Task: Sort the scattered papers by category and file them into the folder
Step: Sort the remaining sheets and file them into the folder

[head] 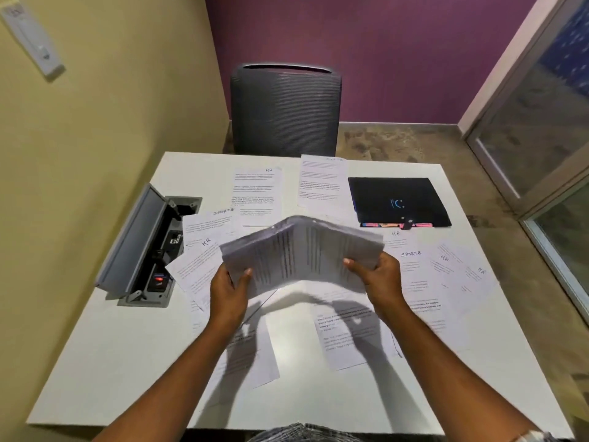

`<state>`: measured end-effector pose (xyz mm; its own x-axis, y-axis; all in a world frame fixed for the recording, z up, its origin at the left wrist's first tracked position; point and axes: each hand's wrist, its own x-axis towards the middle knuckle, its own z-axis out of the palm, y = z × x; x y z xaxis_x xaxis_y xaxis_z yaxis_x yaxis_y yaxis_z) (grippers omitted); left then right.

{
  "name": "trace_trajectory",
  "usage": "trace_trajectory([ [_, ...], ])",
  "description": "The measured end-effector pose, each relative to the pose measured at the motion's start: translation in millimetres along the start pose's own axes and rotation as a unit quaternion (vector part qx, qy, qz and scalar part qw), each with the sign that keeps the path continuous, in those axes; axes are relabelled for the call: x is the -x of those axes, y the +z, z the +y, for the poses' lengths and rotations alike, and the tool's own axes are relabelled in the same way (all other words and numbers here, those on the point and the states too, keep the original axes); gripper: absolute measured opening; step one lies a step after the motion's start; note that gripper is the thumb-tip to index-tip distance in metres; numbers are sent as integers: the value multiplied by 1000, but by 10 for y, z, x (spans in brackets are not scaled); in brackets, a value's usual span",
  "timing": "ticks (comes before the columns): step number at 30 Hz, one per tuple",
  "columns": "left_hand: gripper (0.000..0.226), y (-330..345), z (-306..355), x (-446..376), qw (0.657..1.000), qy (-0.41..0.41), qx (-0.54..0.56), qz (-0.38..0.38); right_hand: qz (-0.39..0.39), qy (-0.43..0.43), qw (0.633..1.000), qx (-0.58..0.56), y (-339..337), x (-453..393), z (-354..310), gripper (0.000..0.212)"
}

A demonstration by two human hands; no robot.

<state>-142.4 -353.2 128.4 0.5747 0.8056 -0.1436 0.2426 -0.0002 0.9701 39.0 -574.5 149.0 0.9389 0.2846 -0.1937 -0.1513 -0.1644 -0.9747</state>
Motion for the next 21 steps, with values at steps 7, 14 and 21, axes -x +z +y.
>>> trace_trajectory([
  [7, 23, 26, -487, 253, 997, -24, -66, -18, 15, 56, 996, 71, 17, 304, 841, 28],
  [14, 17, 24, -606, 217, 993, -56, -104, -7, 34, 78, 989, 122, 37, 424, 1069, 17],
  [21, 15, -56, -701, 236, 985, -108, -133, -14, 14, 83, 976, 202, 47, 409, 1187, 33],
])
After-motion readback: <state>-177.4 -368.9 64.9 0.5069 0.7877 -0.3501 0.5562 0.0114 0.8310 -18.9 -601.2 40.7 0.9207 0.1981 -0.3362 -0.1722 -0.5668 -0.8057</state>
